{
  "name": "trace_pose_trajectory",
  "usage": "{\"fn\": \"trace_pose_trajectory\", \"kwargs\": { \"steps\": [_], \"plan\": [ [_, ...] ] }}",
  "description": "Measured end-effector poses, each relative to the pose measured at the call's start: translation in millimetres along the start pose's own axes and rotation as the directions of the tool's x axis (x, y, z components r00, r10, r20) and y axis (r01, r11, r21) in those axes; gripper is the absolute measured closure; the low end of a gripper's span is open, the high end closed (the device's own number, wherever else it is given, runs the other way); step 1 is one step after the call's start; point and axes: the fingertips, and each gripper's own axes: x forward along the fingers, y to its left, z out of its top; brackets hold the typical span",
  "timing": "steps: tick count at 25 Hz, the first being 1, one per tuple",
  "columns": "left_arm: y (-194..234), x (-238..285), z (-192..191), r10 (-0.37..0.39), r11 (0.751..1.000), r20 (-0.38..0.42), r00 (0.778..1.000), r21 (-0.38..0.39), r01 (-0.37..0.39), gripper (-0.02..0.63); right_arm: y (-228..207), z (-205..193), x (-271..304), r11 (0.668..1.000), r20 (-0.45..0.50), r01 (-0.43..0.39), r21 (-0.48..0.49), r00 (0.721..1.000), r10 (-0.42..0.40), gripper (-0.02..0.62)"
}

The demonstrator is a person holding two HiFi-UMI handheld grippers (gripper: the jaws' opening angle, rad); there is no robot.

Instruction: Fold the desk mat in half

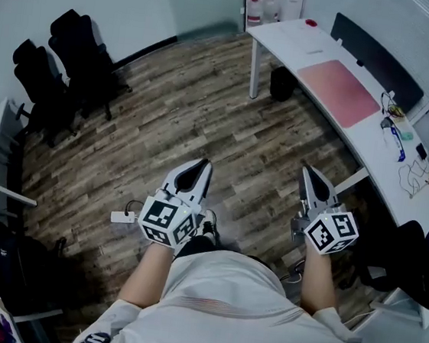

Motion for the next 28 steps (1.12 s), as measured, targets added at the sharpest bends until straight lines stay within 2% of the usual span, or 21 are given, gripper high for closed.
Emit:
{"fn": "trace_pose_trajectory", "kwargs": {
  "steps": [7, 13, 18, 23, 28],
  "plan": [
    [17, 65, -13, -0.079, 0.996, -0.026, 0.997, -0.043, 0.078, 0.577, -41, -1, 23, 0.996, -0.027, 0.083, -0.02, 0.996, -0.083, 0.545],
    [46, 139, -1, -0.154, 0.987, -0.014, 0.988, -0.058, 0.153, 0.577, -81, 9, 68, 0.986, -0.052, 0.157, -0.051, 0.986, -0.159, 0.543],
    [87, 183, 9, -0.16, 0.986, -0.022, 0.987, -0.047, 0.159, 0.577, -103, 13, 122, 0.979, -0.071, 0.191, -0.064, 0.978, -0.196, 0.545],
    [137, 218, 11, -0.165, 0.982, -0.035, 0.986, -0.095, 0.161, 0.577, -111, 13, 184, 0.976, -0.092, 0.205, -0.07, 0.973, -0.211, 0.545],
    [169, 258, 7, -0.214, 0.973, -0.058, 0.975, -0.106, 0.207, 0.577, -123, 11, 228, 0.96, -0.116, 0.249, -0.126, 0.958, -0.263, 0.545]
  ]
}}
